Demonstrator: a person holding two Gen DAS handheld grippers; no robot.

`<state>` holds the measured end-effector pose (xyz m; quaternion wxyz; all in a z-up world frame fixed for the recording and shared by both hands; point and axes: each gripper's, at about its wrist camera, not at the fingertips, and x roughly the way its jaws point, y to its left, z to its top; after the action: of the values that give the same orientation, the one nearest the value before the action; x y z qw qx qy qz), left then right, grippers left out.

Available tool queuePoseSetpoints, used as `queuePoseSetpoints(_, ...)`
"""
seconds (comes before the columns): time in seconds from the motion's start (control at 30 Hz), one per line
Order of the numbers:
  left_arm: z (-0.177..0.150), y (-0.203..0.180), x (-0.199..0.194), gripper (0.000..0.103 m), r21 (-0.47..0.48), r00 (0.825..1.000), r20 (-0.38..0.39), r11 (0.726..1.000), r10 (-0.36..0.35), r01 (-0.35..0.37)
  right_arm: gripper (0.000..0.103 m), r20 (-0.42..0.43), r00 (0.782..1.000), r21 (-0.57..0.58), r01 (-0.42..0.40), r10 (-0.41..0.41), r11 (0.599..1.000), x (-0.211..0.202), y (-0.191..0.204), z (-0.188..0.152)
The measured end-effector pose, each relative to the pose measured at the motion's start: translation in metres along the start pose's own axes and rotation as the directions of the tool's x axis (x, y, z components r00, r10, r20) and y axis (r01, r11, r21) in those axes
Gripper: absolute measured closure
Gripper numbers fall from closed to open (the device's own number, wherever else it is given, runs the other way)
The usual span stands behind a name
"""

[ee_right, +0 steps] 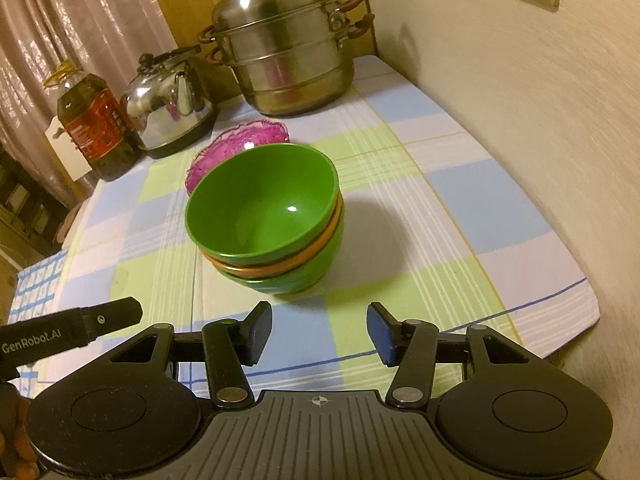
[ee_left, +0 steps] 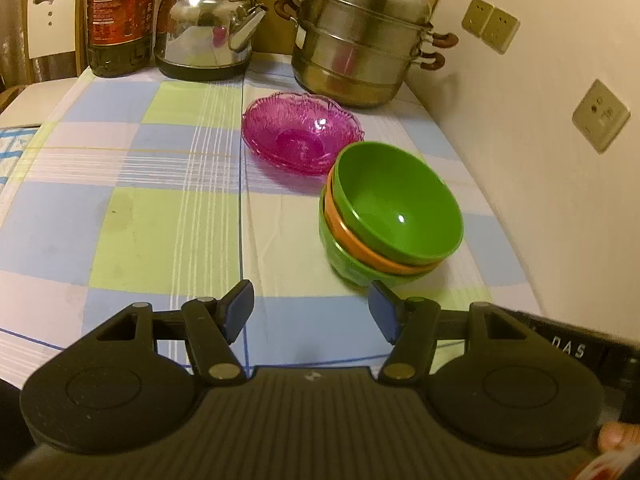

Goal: Organize plates and bowls
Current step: 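Move both grippers toward the rim of the nested bowl stack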

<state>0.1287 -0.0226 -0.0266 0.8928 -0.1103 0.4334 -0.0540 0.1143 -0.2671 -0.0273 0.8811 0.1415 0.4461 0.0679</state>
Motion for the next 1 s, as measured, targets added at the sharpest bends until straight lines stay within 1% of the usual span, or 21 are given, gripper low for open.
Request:
queuePoseSetpoints(0.17,0.010,0.001,0.007,0.043,-0.033,1.000,0.000,0.999,-0.024,0.024,0.050,0.006,1.000,0.008,0.000,0.000,1.000,0.002,-0.002,0.008)
queuePoseSetpoints(0.4,0.024,-0.003,0.020,0.043,-0.055,0.999,-0.006,0.997,-0.047,0.047,0.050,0.009,1.000,0.036,-0.002,0.001,0.999,0.010,-0.008,0.020)
queuePoseSetpoints(0.63,0.043,-0.007,0.041,0.043,-0.094,0.998,0.012,0.994,-0.057,0.058,0.050,0.014,1.000,0.088,-0.027,0.026,0.996,0.024,-0.018,0.045)
queuePoseSetpoints(0.77,0.052,-0.005,0.062,0.043,-0.128,0.998,-0.018,0.990,-0.060,0.058,0.050,0.006,0.999,0.122,-0.038,0.038,0.992,0.038,-0.024,0.059)
queuePoseSetpoints(0.83,0.055,-0.003,0.073,0.044,-0.145,0.997,-0.037,0.987,-0.073,0.067,0.050,-0.007,0.999,0.138,-0.047,0.049,0.989,0.047,-0.026,0.065)
queuePoseSetpoints(1.0,0.057,0.001,0.098,0.050,-0.175,0.992,-0.084,0.982,-0.091,0.076,0.050,-0.045,0.997,0.154,-0.057,0.065,0.986,0.071,-0.031,0.075)
